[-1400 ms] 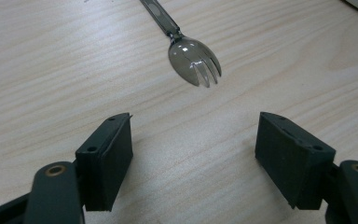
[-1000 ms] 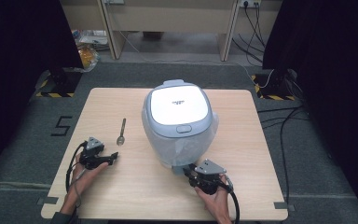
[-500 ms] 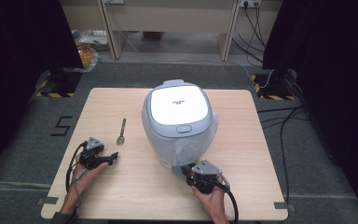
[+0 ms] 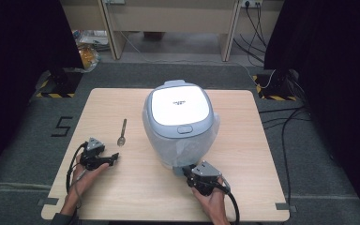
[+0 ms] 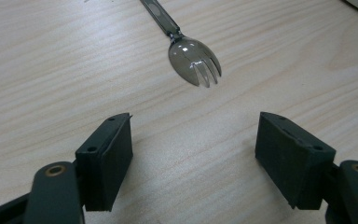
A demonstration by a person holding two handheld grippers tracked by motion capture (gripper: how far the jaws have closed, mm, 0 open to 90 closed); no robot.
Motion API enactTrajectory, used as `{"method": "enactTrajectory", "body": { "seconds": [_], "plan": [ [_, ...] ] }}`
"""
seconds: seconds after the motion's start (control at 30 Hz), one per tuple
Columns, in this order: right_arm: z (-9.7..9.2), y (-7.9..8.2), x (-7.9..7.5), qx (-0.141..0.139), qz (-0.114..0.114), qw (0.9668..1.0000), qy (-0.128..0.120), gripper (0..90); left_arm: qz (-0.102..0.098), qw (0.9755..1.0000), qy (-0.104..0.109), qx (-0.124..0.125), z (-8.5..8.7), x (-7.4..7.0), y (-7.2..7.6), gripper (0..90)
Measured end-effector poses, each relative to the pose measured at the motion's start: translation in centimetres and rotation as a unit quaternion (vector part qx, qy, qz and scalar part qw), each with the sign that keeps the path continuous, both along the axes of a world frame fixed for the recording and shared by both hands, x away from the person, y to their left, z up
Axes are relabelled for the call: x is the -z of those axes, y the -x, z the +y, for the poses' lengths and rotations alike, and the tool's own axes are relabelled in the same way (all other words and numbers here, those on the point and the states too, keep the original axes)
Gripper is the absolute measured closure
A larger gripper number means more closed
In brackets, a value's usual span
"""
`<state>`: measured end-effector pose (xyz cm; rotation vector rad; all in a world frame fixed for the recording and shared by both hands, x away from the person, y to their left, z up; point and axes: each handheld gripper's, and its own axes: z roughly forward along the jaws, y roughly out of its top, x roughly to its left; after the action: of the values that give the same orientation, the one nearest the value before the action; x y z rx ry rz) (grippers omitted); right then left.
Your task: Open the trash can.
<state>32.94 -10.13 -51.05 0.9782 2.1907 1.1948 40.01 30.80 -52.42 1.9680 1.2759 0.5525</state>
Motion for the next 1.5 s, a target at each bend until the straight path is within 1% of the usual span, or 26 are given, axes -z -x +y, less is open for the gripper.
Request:
{"method": "enactTrajectory", "body": {
  "seconds": [0.07,0.1,0.4,0.57,0.67,0.87,1.0,1.3,1.43,1.5],
  "plan": [
    [0.04,0.06,0.00,0.001,0.002,1.0000,0.000,65.7,0.000,1.0000,0.000,0.000,0.00,0.00,0.00,26.7],
    [0.07,0.07,-0.01,0.000,-0.003,1.0000,0.006,65.7,0.000,1.0000,0.000,0.000,0.00,0.00,0.00,26.7],
    [0.31,0.22,0.00,0.004,-0.007,0.9998,0.016,65.7,0.000,1.0000,0.000,0.000,0.00,0.00,0.00,26.6],
    [0.37,0.24,0.02,0.005,-0.006,0.9998,0.018,65.7,0.000,1.0000,0.000,0.000,0.00,0.00,0.00,26.6],
    [0.32,0.20,0.04,0.004,-0.004,0.9999,0.015,65.7,0.000,1.0000,0.000,0.000,0.00,0.00,0.00,26.7],
    [0.39,0.22,0.05,0.005,-0.005,0.9998,0.019,65.7,0.000,1.0000,0.000,0.000,0.00,0.00,0.00,26.7],
    [0.50,0.27,0.11,0.004,-0.008,0.9996,0.028,65.7,0.000,1.0000,0.000,0.000,0.00,0.00,0.00,26.7],
    [0.62,0.15,0.42,0.003,-0.001,0.9993,0.036,65.7,0.000,1.0000,0.000,0.000,0.00,0.00,0.00,26.7],
    [0.81,0.08,0.58,0.002,0.000,0.9986,0.052,65.8,0.000,1.0000,0.000,0.000,0.00,0.01,0.00,26.7],
    [0.83,0.09,0.59,0.002,0.000,0.9986,0.053,65.7,0.000,1.0000,0.000,0.000,0.00,0.00,-0.01,26.6]
  ]
}}
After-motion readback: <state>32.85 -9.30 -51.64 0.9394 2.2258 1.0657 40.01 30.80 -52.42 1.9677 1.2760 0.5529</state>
